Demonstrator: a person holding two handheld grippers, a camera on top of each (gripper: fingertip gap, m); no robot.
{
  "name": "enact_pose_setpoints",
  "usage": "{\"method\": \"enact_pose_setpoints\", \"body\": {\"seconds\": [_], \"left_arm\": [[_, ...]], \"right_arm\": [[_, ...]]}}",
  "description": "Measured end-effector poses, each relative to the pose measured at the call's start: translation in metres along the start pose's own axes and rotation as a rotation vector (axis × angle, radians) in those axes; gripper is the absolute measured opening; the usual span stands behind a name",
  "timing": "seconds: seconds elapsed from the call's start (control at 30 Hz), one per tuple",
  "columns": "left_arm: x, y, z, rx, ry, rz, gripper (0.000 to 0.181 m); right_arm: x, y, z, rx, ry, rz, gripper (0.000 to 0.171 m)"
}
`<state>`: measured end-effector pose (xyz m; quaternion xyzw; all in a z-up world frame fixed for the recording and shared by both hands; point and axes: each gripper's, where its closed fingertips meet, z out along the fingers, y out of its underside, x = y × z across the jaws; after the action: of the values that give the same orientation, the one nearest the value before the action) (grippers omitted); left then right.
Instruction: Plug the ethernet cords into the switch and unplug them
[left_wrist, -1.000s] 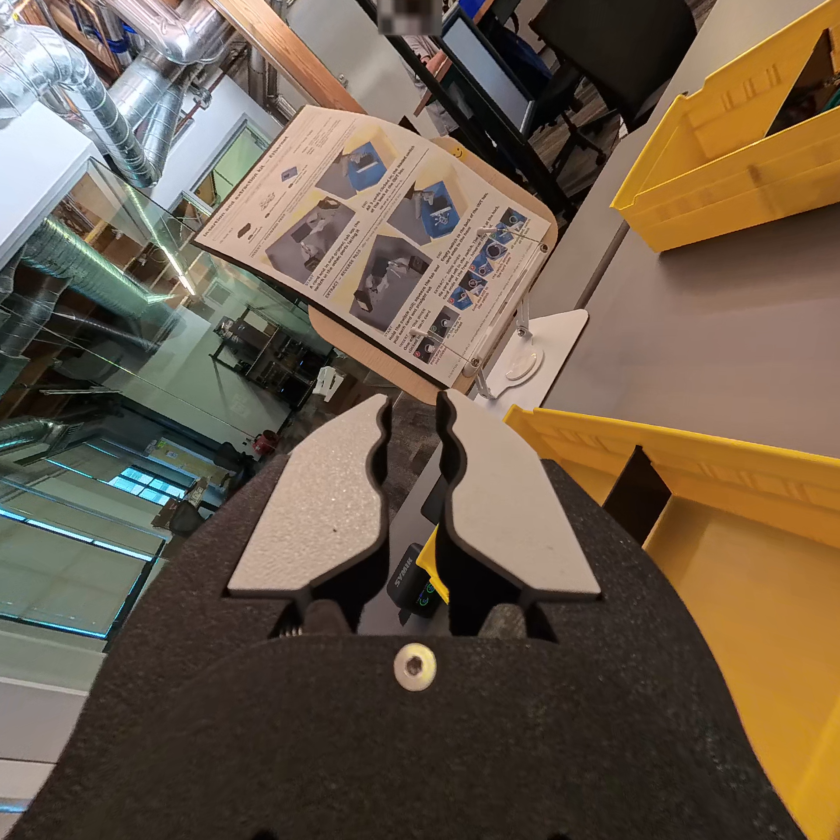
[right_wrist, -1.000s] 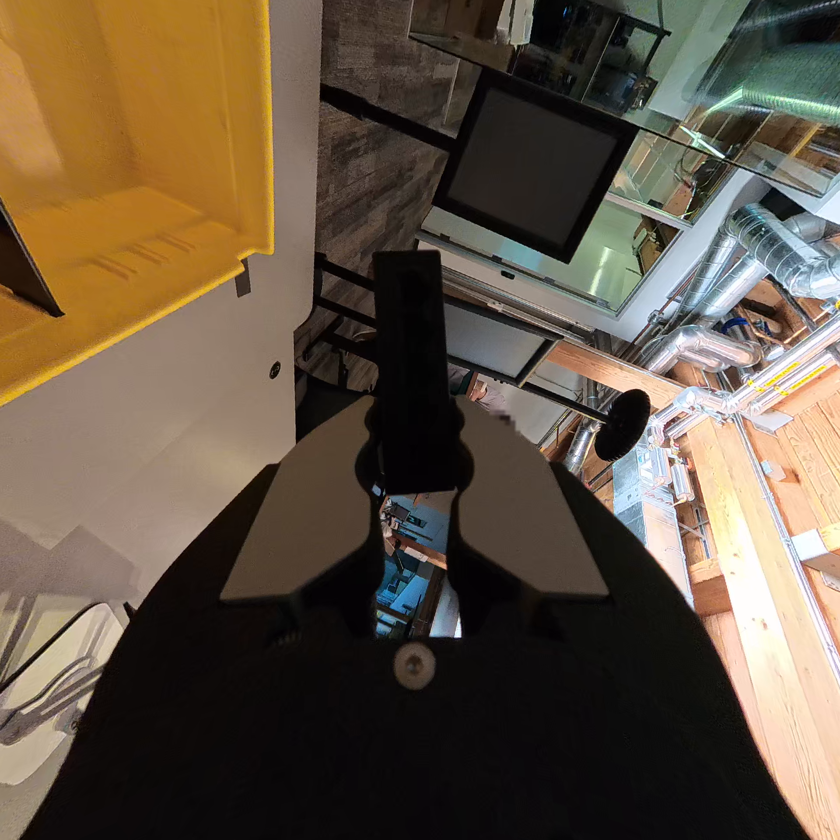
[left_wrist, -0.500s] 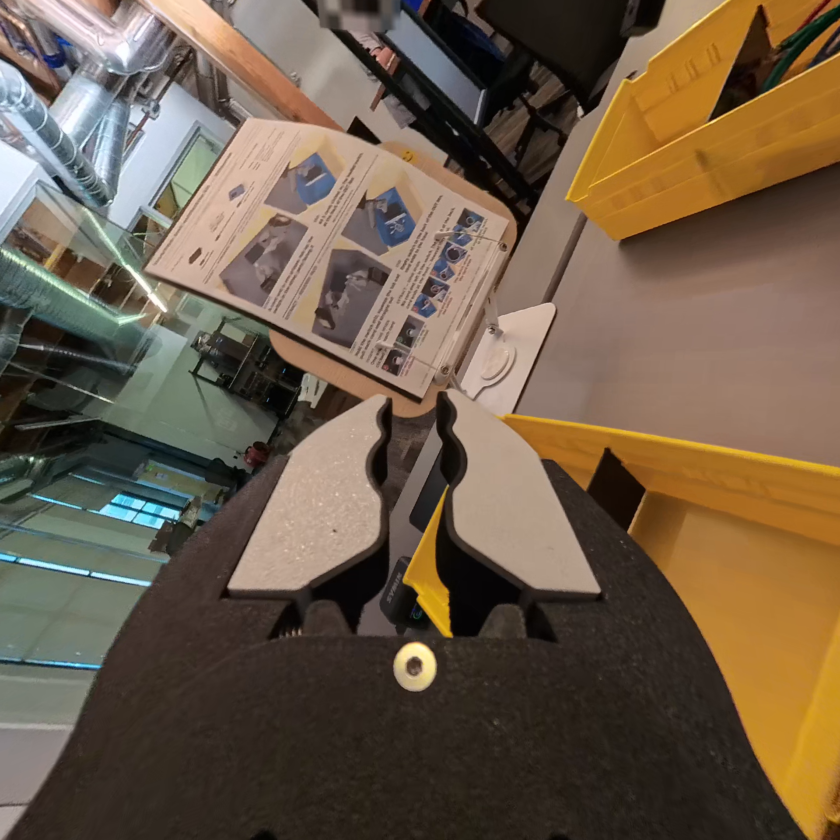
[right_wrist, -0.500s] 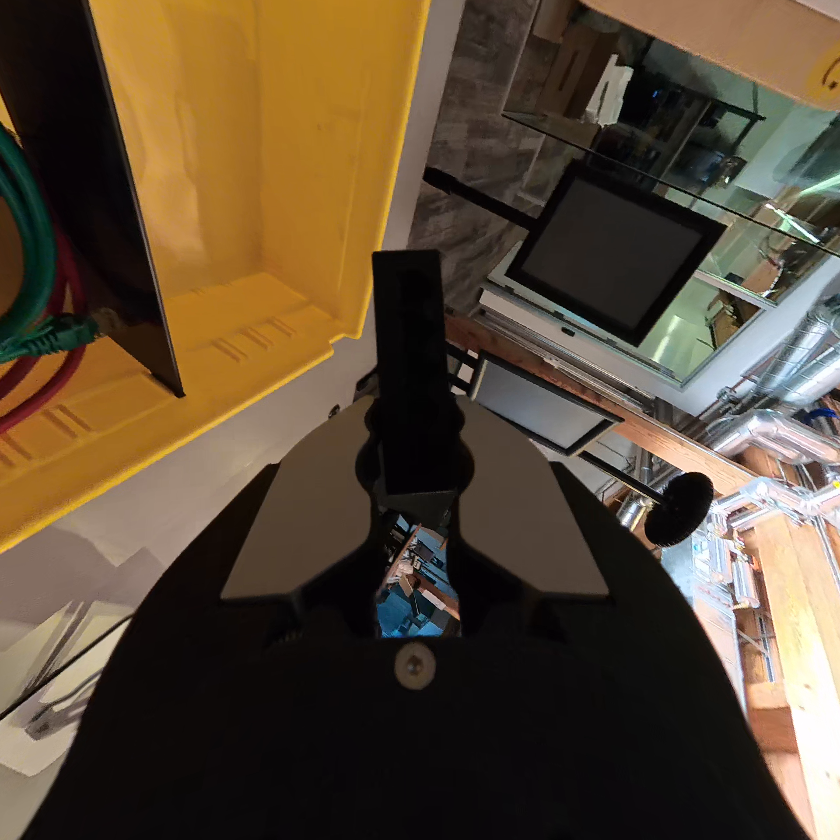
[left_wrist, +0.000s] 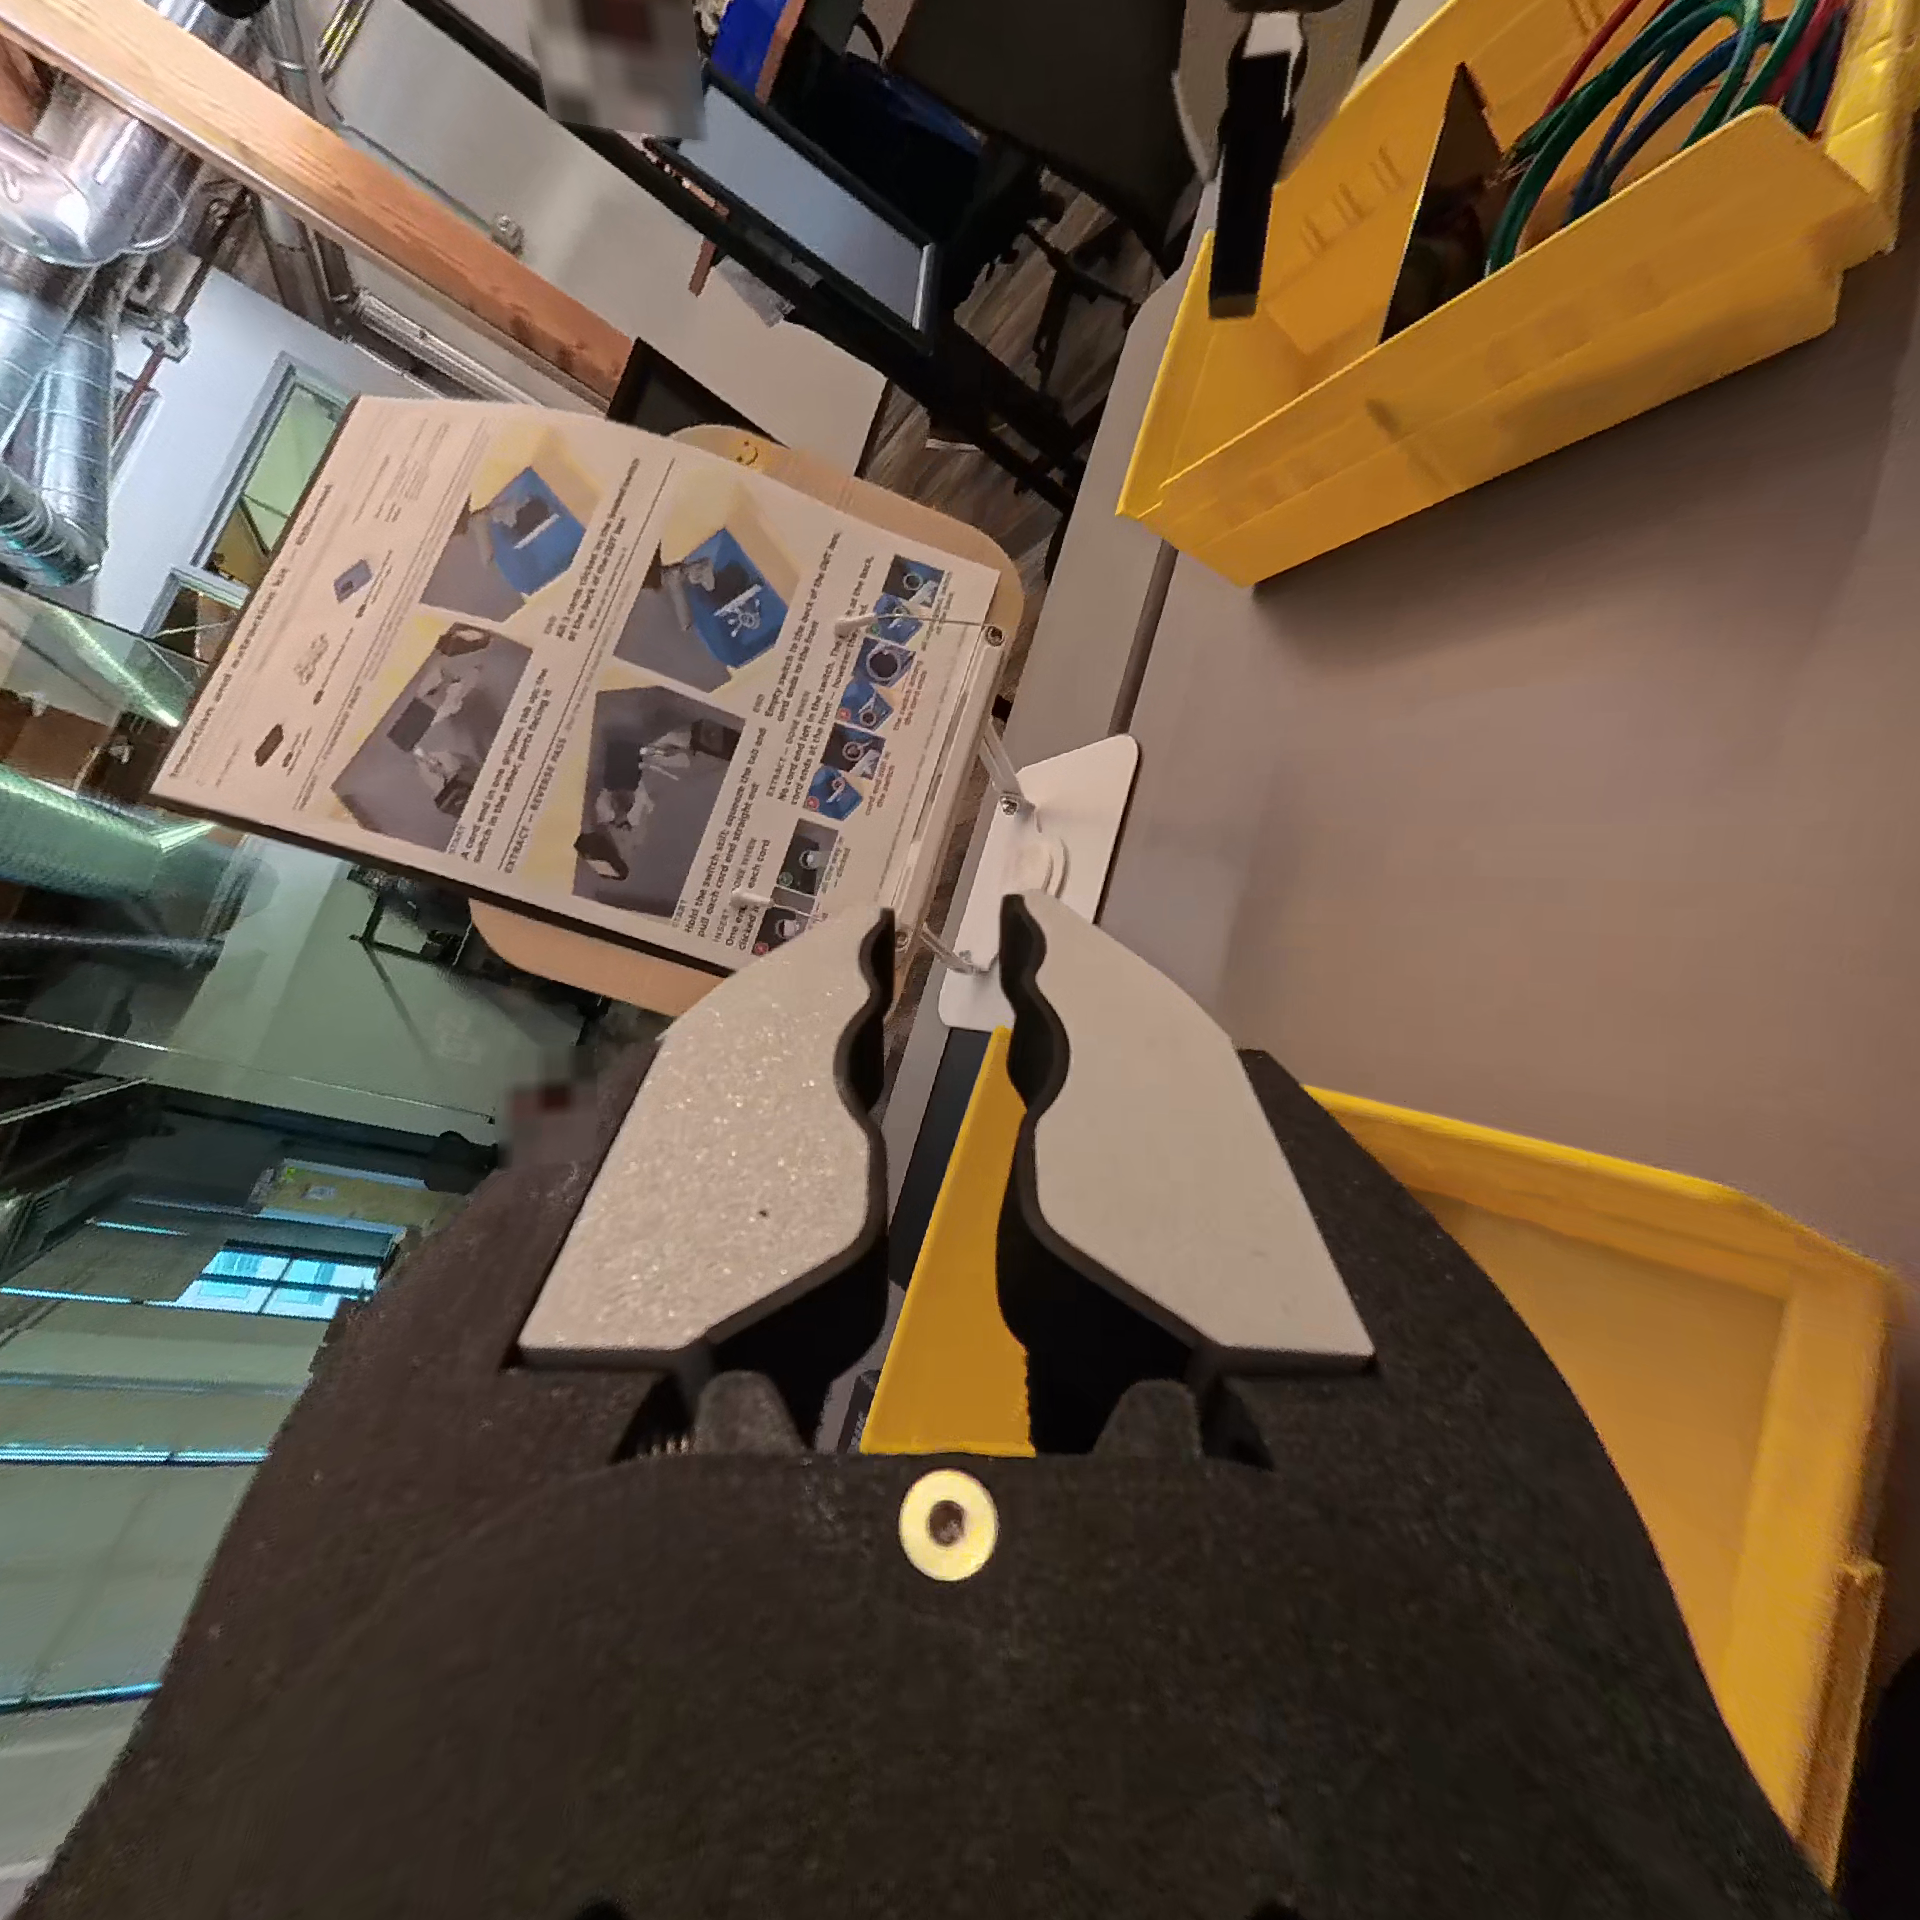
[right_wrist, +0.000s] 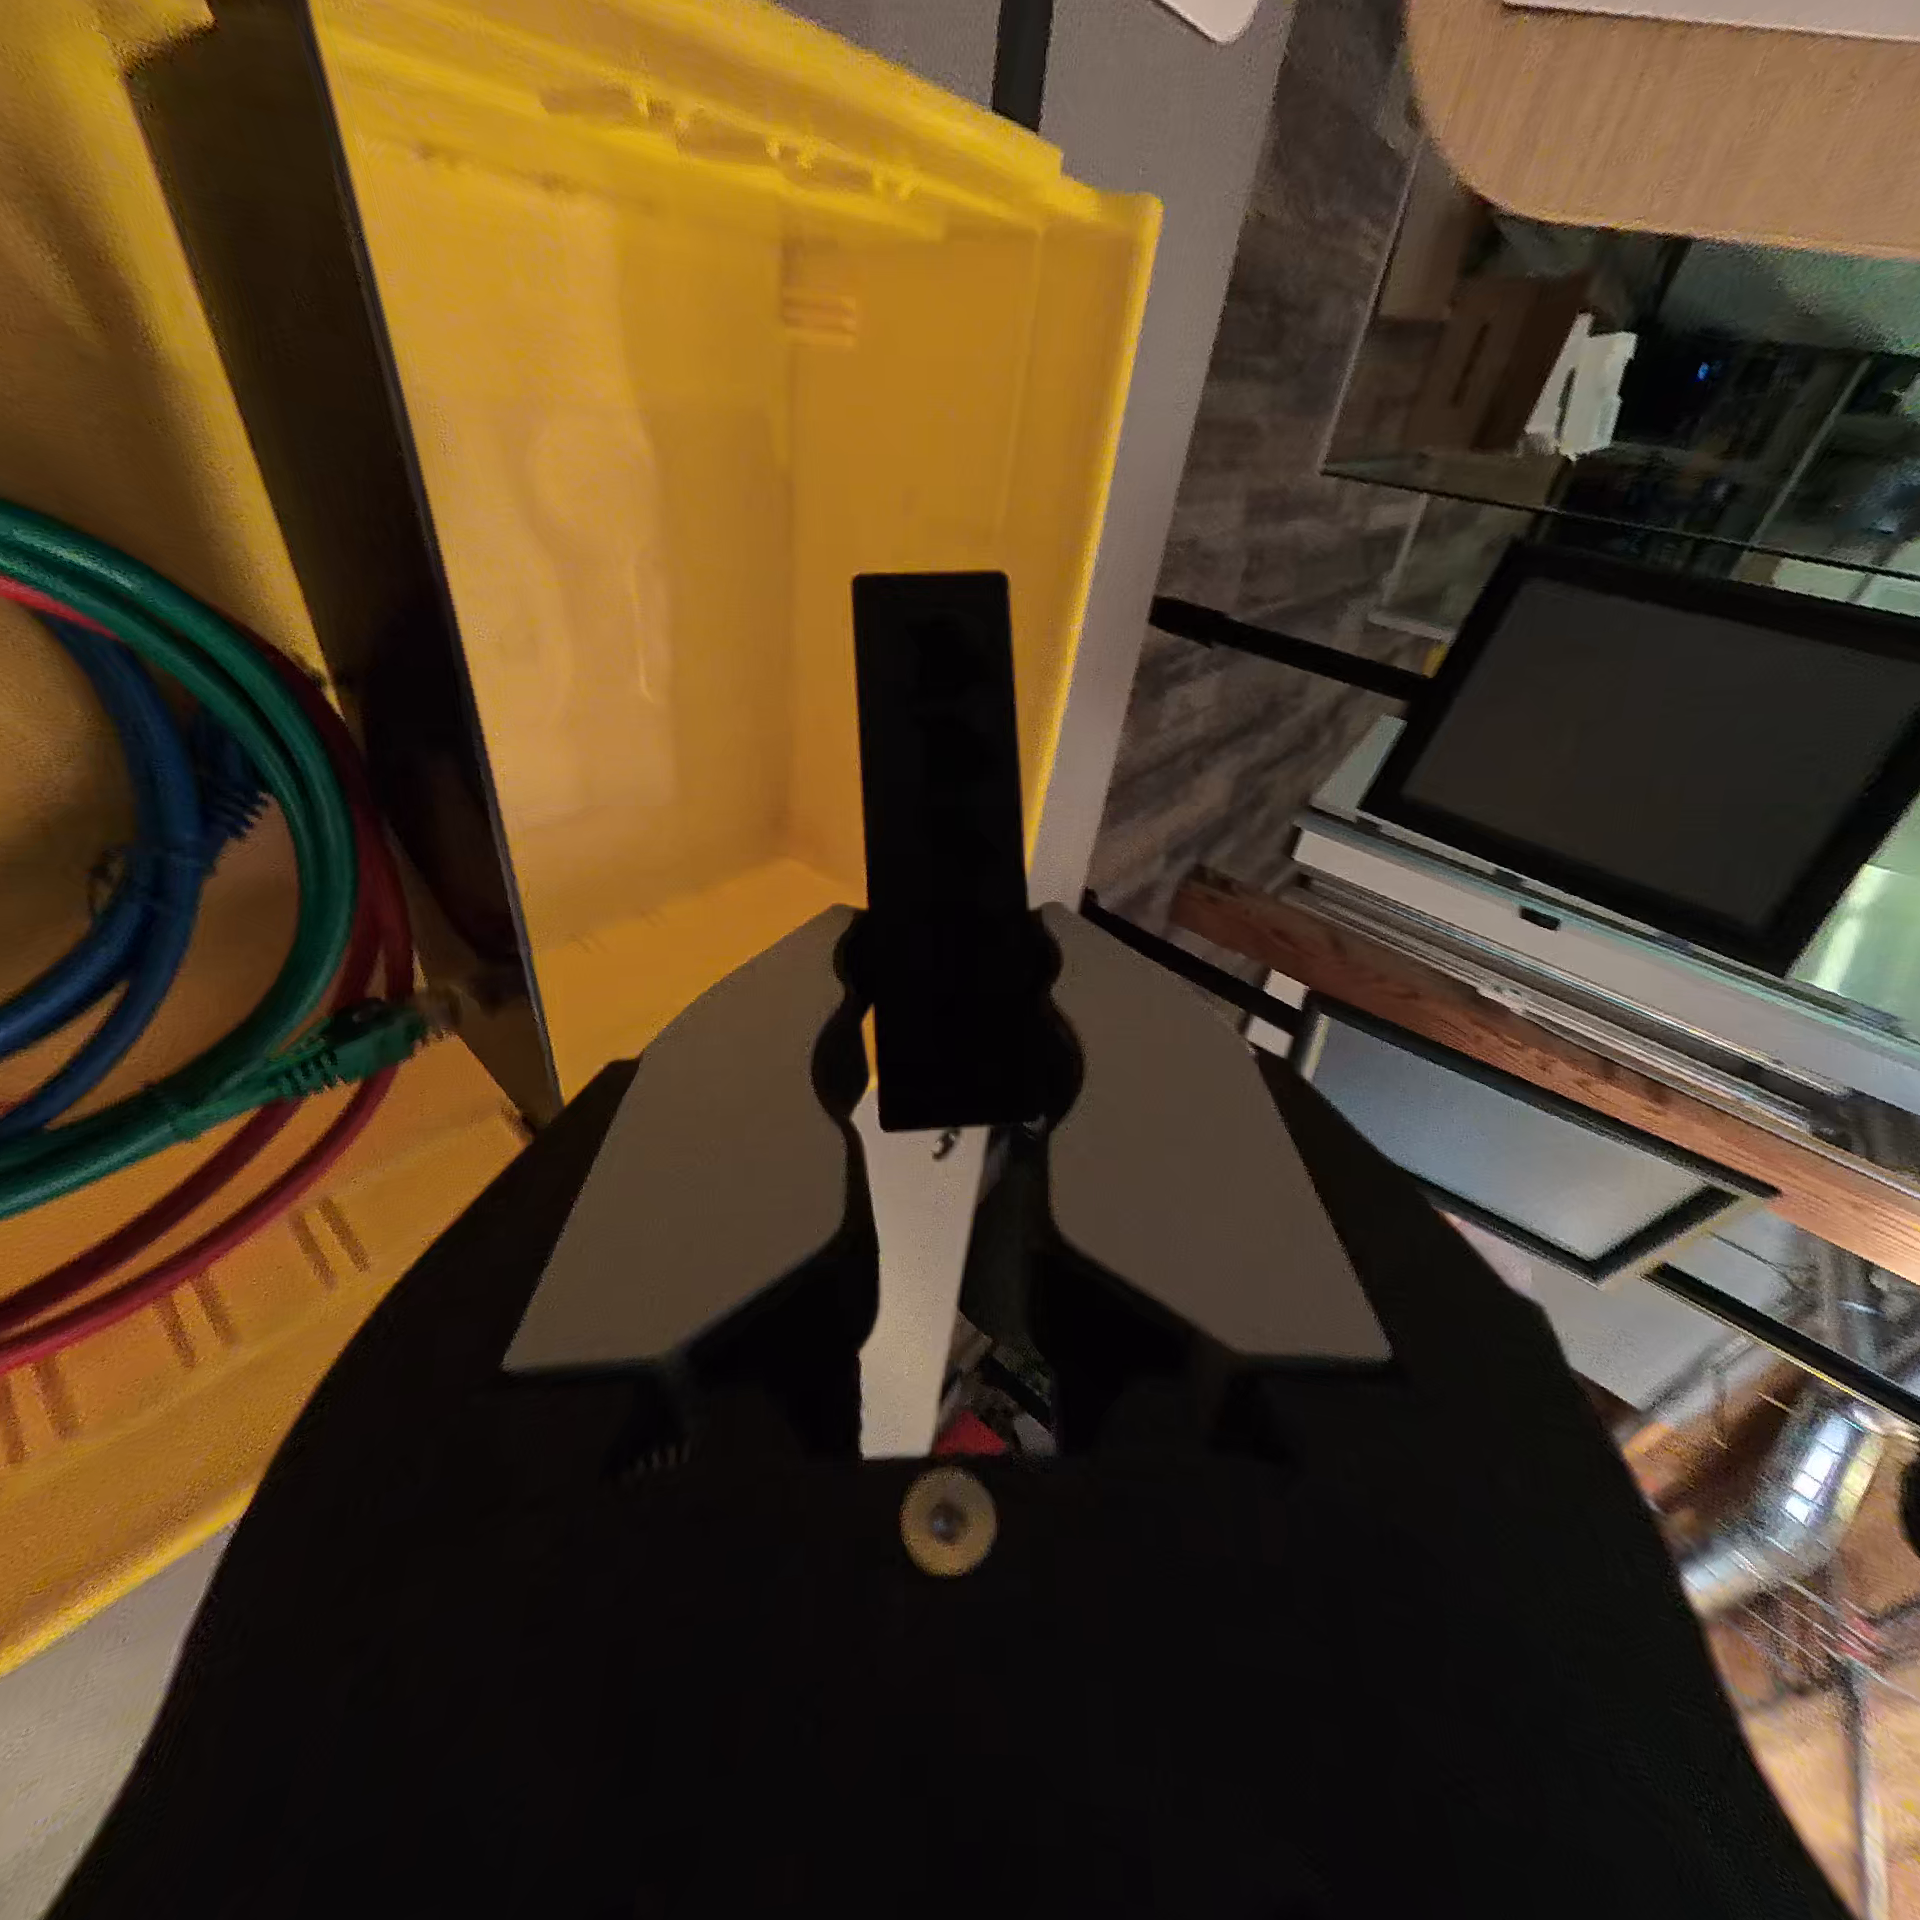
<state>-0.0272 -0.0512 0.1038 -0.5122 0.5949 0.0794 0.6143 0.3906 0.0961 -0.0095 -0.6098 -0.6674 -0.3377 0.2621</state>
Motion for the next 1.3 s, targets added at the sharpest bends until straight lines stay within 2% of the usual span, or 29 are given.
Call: {"method": "enact_pose_setpoints", "body": {"seconds": [0.27, 0.47, 0.73, 1.13, 1.3], "left_arm": [[0.012, -0.004, 0.02, -0.015, 0.016, 0.033, 0.019], [0.011, -0.002, 0.025, -0.001, 0.019, 0.0, 0.019], [0.008, 0.007, 0.032, -0.019, 0.011, -0.01, 0.019], [0.008, 0.017, 0.036, -0.056, 0.009, -0.013, 0.02], [0.01, 0.018, 0.037, -0.067, 0.018, -0.01, 0.02]], "right_arm": [[-0.03, -0.016, 0.052, 0.084, -0.192, -0.022, 0.029], [-0.047, -0.031, 0.08, 0.163, -0.234, -0.086, 0.028], [-0.059, -0.019, 0.088, 0.168, -0.252, -0.146, 0.029], [-0.071, -0.011, 0.092, 0.138, -0.381, -0.034, 0.029], [-0.069, -0.008, 0.093, 0.114, -0.353, -0.033, 0.029]]}}
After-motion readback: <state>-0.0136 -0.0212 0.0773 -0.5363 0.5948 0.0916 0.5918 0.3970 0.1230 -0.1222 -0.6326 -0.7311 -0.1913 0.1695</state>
